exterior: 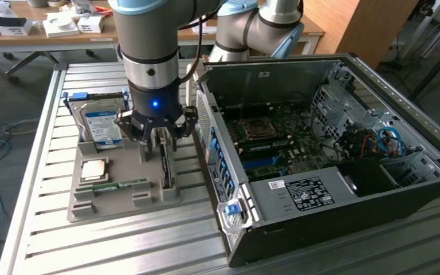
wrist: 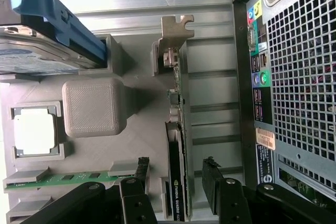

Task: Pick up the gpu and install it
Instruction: 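Pick up the gpu and move the gpu toward the slot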

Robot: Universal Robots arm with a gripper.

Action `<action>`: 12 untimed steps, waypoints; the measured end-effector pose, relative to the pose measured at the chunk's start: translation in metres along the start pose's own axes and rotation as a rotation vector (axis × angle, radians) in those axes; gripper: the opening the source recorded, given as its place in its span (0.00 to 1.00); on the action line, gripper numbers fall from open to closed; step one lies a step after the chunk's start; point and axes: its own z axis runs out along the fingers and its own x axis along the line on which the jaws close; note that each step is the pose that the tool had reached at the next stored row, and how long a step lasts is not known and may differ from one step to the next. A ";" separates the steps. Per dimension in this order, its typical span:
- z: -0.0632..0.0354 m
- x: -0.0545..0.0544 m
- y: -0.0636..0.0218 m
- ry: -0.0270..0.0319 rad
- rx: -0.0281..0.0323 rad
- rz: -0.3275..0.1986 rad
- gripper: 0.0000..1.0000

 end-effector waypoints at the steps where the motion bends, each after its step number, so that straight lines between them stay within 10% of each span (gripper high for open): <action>1: 0.0002 0.000 0.0000 0.0000 0.0000 0.000 0.53; 12: 0.0100 0.000 -0.0004 0.0000 0.0000 0.000 0.53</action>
